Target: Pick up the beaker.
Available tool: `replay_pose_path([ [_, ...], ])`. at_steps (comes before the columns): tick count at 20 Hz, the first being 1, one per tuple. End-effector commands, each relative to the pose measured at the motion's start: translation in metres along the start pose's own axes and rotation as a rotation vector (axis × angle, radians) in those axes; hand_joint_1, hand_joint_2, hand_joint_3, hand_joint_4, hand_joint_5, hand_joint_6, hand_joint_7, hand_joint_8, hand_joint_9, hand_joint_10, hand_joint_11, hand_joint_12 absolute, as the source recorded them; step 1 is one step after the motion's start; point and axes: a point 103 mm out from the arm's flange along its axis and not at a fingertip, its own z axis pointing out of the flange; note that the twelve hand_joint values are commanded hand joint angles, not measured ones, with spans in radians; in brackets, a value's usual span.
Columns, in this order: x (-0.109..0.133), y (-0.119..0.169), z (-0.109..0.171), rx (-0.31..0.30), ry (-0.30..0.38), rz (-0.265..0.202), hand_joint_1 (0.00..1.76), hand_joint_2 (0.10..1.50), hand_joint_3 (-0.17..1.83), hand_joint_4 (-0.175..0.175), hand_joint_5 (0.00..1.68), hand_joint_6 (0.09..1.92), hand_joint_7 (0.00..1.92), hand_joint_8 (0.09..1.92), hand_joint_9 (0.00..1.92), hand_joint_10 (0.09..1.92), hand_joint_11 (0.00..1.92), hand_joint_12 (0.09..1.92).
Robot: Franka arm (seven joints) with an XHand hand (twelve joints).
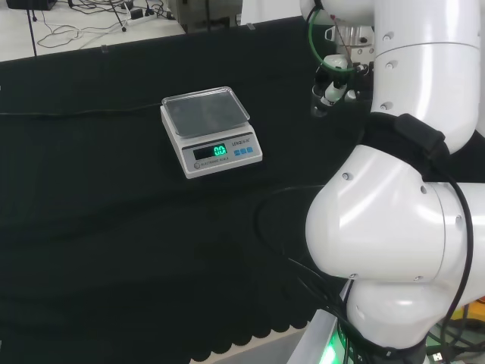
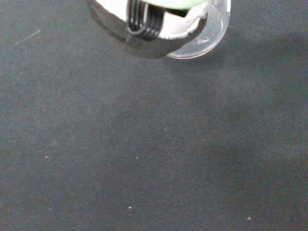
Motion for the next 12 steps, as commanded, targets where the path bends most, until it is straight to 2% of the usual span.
replay_pose_path([
  [1, 0.014, 0.002, -0.109, -0.092, -0.013, -0.078, 1.37, 1.12, -0.02, -0.084, 0.92, 1.08, 0.87, 1.07, 1.11, 1.02, 1.12, 0.82],
  [5, 0.019, -0.006, -0.144, -0.065, 0.002, -0.109, 1.37, 1.12, -0.02, -0.083, 0.92, 1.07, 0.87, 1.06, 1.11, 1.03, 1.12, 0.82],
  [7, 0.021, -0.009, -0.155, -0.021, 0.032, -0.145, 1.37, 1.12, -0.02, -0.083, 0.92, 1.07, 0.87, 1.06, 1.11, 1.03, 1.12, 0.82],
  [12, 0.031, -0.021, -0.173, 0.078, 0.047, -0.228, 1.37, 1.11, -0.02, -0.083, 0.92, 1.06, 0.88, 1.05, 1.12, 1.02, 1.13, 0.82],
])
